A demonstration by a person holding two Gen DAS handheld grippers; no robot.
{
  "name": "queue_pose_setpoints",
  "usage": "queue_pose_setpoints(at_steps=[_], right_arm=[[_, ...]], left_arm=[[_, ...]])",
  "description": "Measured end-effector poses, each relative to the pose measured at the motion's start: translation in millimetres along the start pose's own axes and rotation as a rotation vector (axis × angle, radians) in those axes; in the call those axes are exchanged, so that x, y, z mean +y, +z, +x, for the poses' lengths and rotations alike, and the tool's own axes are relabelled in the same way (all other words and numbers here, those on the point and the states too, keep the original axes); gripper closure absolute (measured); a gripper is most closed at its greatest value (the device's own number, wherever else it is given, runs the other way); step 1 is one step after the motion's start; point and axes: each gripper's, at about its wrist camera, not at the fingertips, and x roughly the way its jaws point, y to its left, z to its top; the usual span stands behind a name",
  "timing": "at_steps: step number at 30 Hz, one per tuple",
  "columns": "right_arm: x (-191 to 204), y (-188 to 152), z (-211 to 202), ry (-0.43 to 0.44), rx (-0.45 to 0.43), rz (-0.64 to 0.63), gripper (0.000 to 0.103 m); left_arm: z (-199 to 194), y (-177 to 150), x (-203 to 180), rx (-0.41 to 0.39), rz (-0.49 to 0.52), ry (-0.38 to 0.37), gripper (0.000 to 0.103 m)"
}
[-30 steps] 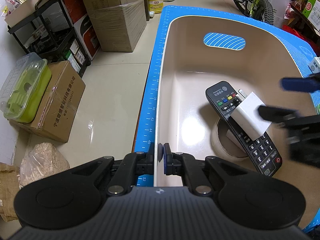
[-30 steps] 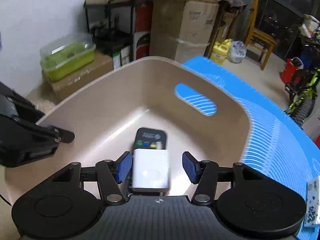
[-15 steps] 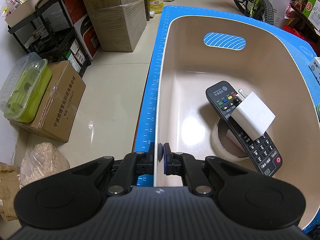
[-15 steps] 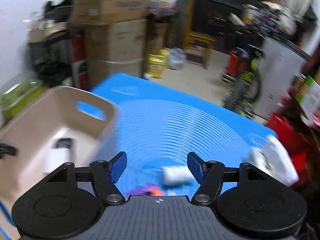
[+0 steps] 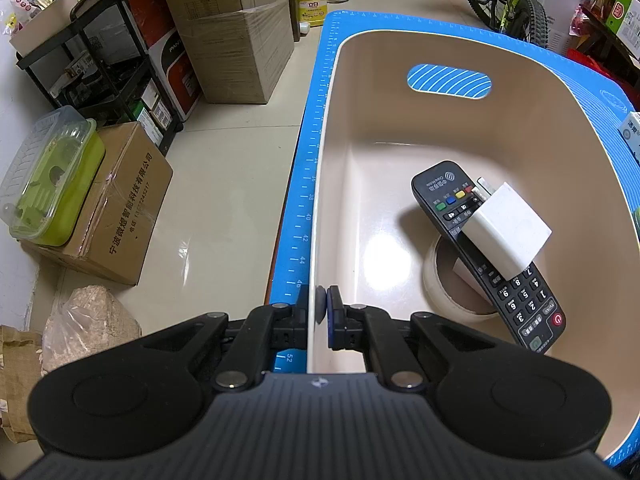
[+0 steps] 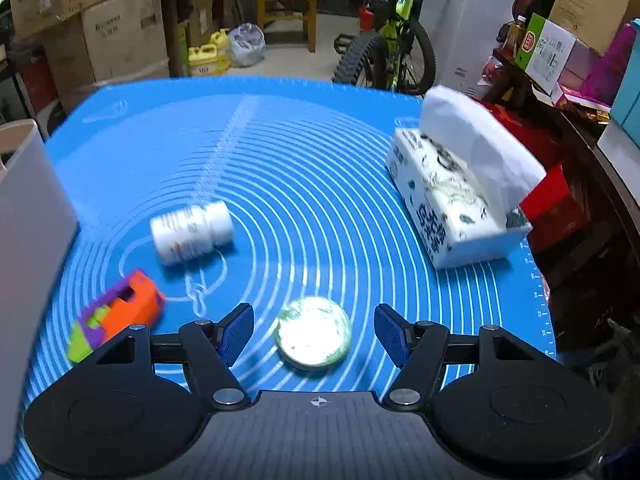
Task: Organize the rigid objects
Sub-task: 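Return the right gripper to the mat and grasp the green ointment tin, then carry the green tin into the bin and open the right gripper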
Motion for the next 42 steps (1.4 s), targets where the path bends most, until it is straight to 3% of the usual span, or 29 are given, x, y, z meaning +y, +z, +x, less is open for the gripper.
queue_pose_setpoints(at_steps=[6,15,17,22,24,30,37,42], right_arm=[[0,-8,18,-0.015,0.03,0.001,0.031],[2,-13,27,0.002,0.037,0.004,0.043],[4,-13,27,-0.001,0.03,-0.001,0.049],[9,-15,25,-0.018,0.009,-0.03,0.049],[11,-16,19,-0.042,-0.023,-0.043,0.049],[15,-5,-23,0.001,-0.156,-0.048,0.049],[60,16,-89,0.156,-0.317,-0.162,0.049],[106,29,-118,0.265,-0.386,-0.255,0.049]], left_arm=[[0,0,0,0.0,0.003,0.001,0.094],[0,0,0,0.0,0.003,0.002,0.094],[0,0,1,0.001,0.002,0.002,0.094],[0,0,0,0.001,0.002,0.002,0.094],[0,0,0,0.001,0.003,0.003,0.094],[-1,0,1,0.002,0.003,0.002,0.094],[-2,0,-1,0.001,0.006,0.006,0.094],[-3,-1,-2,0.0,0.006,0.008,0.094]])
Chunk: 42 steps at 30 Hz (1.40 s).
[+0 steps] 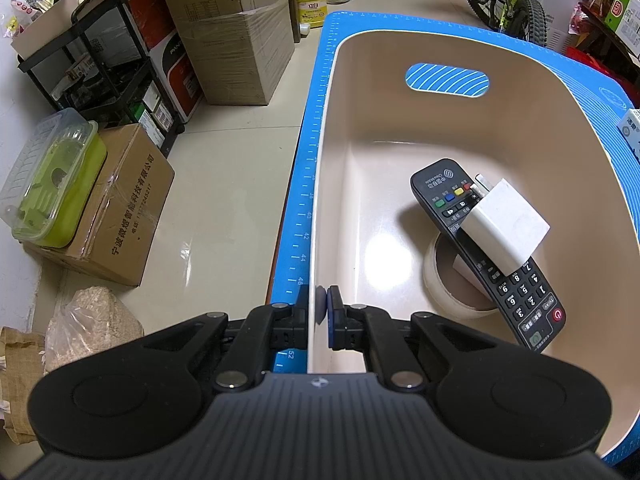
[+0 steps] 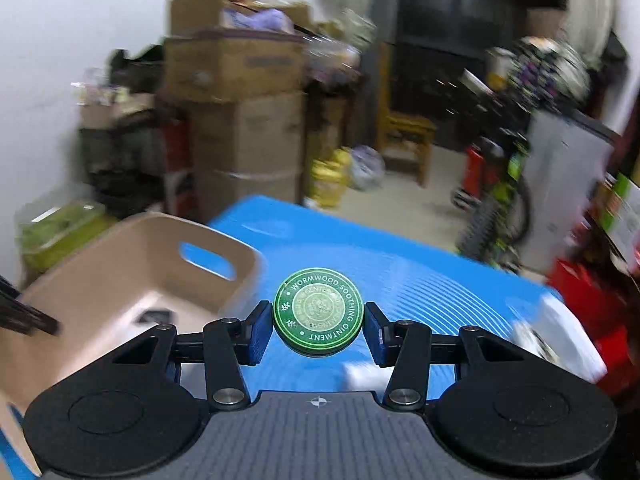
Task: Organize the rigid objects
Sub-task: 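Carry the green tin into the bin and open the right gripper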
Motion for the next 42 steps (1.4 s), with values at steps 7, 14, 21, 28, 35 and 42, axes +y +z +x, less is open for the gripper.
queue_pose_setpoints(at_steps=[7,14,21,28,35,42], right_arm=[[53,33,33,0.082,0.009,-0.102,0.049],[95,46,92,0.104,0.147,-0.205,0.049],[119,33,130,0.088,0.274,-0.272,0.049],[122,30,155,0.066,0.367,-0.276,0.049],[126,32,172,0.036,0.427,-0.264,0.049],[126,36,181,0.016,0.452,-0.28,0.049]], left_arm=[[0,0,0,0.0,0.001,-0.001,0.094],[-1,1,0,-0.003,0.001,-0.007,0.094],[0,2,-1,-0.003,0.002,-0.008,0.094],[1,2,-2,-0.003,0.002,-0.01,0.095],[3,2,-4,-0.004,0.0,-0.017,0.095],[2,1,-4,-0.004,0.001,-0.021,0.095]])
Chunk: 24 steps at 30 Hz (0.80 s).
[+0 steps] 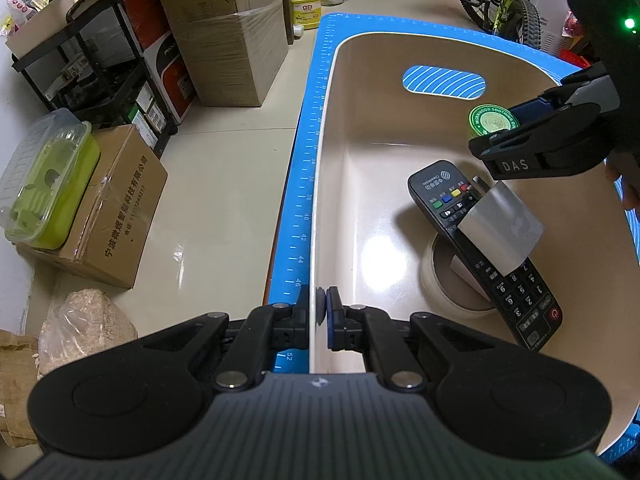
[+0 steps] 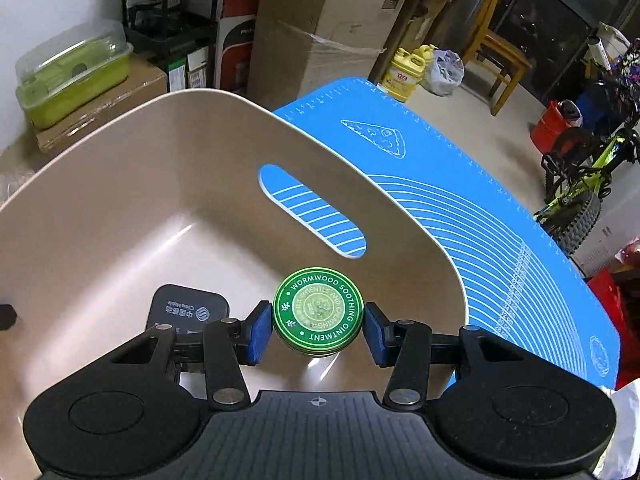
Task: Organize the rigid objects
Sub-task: 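Carry the green tin into the bin and open the right gripper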
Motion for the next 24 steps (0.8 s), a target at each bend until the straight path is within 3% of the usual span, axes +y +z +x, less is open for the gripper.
queue_pose_setpoints(at_steps=[12,20,24], right_arm=[[5,2,1,-0.024,0.005,0.001,0.049],[-9,14,2,0.156,0.025,0.241,0.049],[-6,16,14,0.131,0.055,0.283,0.049]], left_arm=[[0,-1,1,-0.001,0.003,-0.001,0.095],[0,0,3,-0.001,0.002,-0.006,0.095],[0,0,3,-0.002,0.004,-0.006,0.095]])
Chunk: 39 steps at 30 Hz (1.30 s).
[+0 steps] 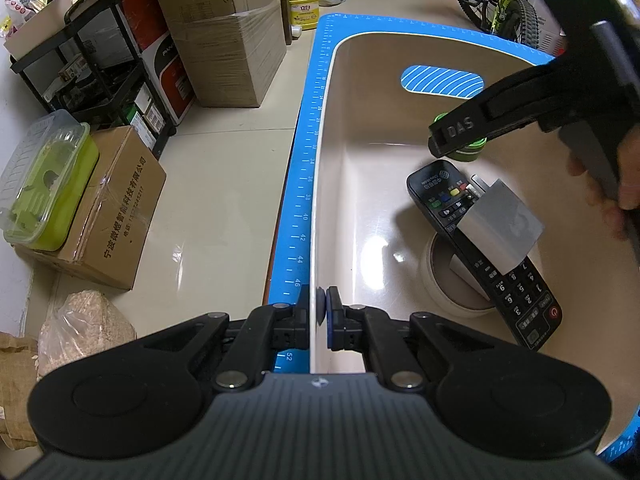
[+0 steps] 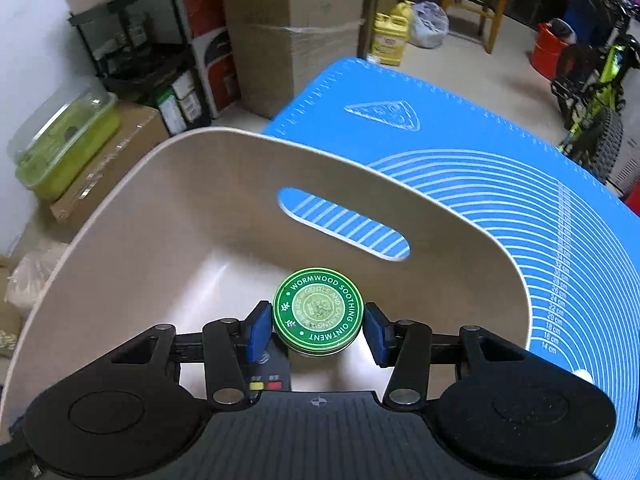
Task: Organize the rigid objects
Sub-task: 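Carry the green tin into the bin and open the right gripper, then move the right gripper back to the mat and grasp the orange-purple toy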
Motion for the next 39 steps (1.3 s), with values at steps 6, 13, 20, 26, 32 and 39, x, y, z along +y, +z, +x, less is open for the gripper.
queue_pose_setpoints(at_steps=[6,13,20,26,32,39], right_arm=[[-7,-2,17,-0.032,0.037,0.075,0.049],[-8,-6,25,-0.057,0.072,0.082,0.041],[-5,-7,17,-0.056,0.055,0.079,0.038],[-5,-5,-20,-0.046,-0.022,0.032,0.035],[-14,-11,-76,-0.012,-0.134,0.016,0.031],[-55,-35,-127,-0.053,-0.265,0.03,0.029]], left_arm=[[0,-1,1,-0.002,0.001,-0.004,0.095],[0,-2,2,-0.003,-0.003,-0.013,0.096],[-1,-1,2,-0.002,-0.005,-0.018,0.096],[-1,-2,1,-0.002,-0.004,-0.018,0.096],[-1,-2,2,-0.004,-0.003,-0.018,0.096],[-1,-2,1,-0.006,0.0,-0.017,0.096]])
